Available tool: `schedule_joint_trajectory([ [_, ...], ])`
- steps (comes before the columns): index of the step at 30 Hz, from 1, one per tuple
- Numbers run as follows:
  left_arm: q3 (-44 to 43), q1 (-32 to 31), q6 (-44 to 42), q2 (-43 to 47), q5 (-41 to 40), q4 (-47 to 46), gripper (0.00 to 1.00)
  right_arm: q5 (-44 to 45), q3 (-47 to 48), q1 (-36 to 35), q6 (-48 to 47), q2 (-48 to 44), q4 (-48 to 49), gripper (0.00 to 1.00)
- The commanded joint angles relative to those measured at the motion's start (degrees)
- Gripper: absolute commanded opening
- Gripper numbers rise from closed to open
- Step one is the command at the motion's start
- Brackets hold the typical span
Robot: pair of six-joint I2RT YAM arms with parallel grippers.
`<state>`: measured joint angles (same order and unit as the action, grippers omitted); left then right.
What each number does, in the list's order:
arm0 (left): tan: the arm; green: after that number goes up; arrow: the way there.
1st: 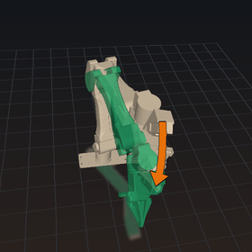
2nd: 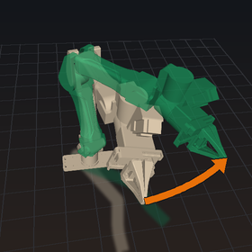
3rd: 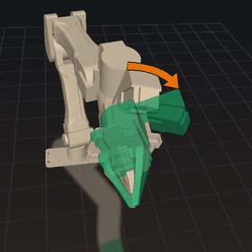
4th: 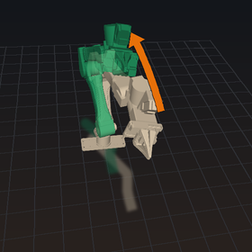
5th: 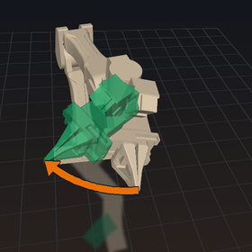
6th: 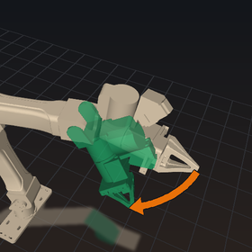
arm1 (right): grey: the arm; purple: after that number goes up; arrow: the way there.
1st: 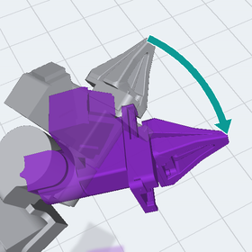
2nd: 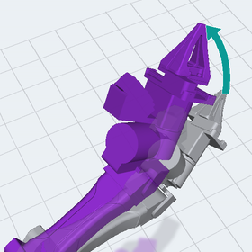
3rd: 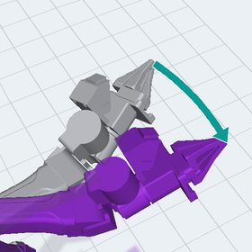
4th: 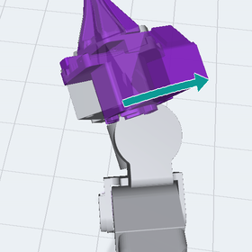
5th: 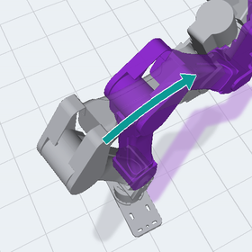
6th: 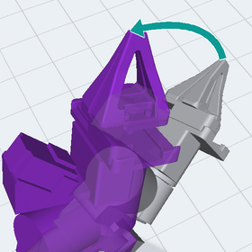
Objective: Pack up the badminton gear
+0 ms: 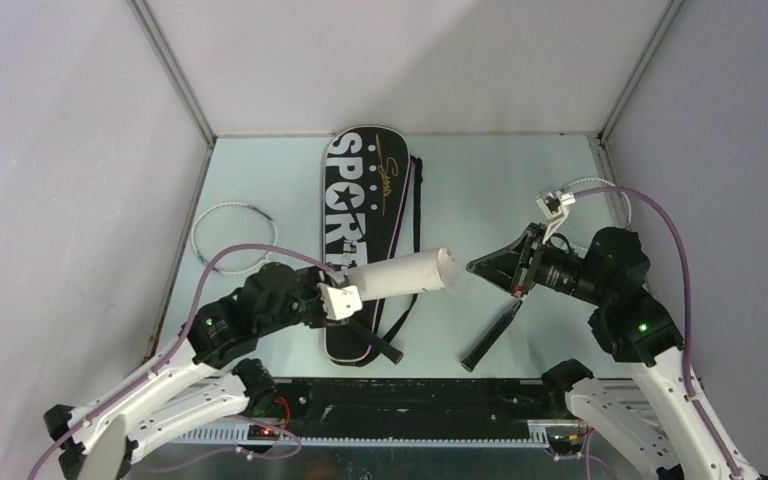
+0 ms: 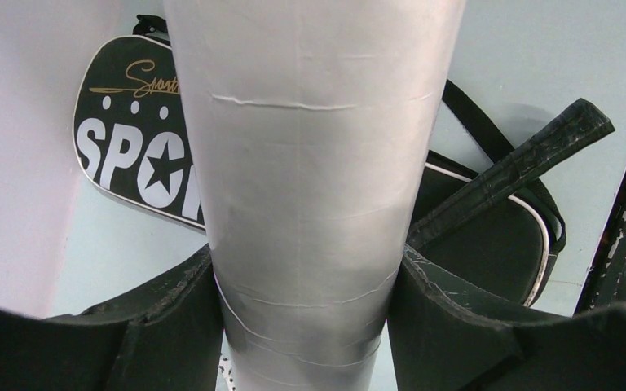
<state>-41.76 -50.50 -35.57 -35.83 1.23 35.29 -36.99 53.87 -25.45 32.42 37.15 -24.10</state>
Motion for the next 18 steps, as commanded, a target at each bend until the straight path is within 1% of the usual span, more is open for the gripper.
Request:
schedule_joint_trajectory([
  [1,-1.78,0.05,-1.73,1.05,0.46,-3.99,0.38,0.96,1.67,-0.42,-1.56,1.41,-0.65,0.0],
  [12,-0.87,0.04,-1.82,2.09,1.26,-4.28,0.37,2.66,1.67,-2.48,-1.53,2.88,-1.08,0.0],
  [18,-0.78,0.05,-2.32,1.82,0.98,-3.84,0.37,3.36,1.66,-3.42,-0.68,3.46,0.71,0.0],
])
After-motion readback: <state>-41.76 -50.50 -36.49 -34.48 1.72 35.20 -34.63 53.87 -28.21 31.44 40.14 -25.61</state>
